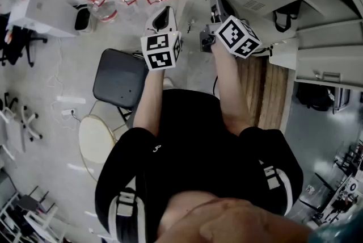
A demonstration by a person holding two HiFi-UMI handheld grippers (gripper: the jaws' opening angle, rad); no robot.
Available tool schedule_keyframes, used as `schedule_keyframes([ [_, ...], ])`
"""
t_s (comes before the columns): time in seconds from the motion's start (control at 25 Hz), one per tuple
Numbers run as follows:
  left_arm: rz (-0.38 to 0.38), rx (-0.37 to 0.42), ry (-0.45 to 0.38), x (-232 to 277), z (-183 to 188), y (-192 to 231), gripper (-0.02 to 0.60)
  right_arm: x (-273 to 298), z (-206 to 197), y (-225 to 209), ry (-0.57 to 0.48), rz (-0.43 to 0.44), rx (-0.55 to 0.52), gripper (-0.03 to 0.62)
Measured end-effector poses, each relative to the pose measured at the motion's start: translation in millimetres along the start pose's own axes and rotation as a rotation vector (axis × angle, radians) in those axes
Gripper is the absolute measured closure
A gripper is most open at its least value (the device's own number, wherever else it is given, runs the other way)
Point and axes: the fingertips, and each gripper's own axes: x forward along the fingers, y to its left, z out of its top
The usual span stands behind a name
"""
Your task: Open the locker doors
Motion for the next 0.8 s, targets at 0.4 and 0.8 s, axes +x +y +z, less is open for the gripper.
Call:
schedule_keyframes([
  [0.4,-0.001,-0.011,-0.003,4.7,0.0,-0.1,0.577,0.7,1.6,-3.2,-0.065,0.140,0.467,0.562],
  [0.8,0.005,-0.022,-0.009,2.4,-0.5,2.9,0.577,-0.6,-4.2,-9.2,-0.128,0.249,0.835,0.562],
])
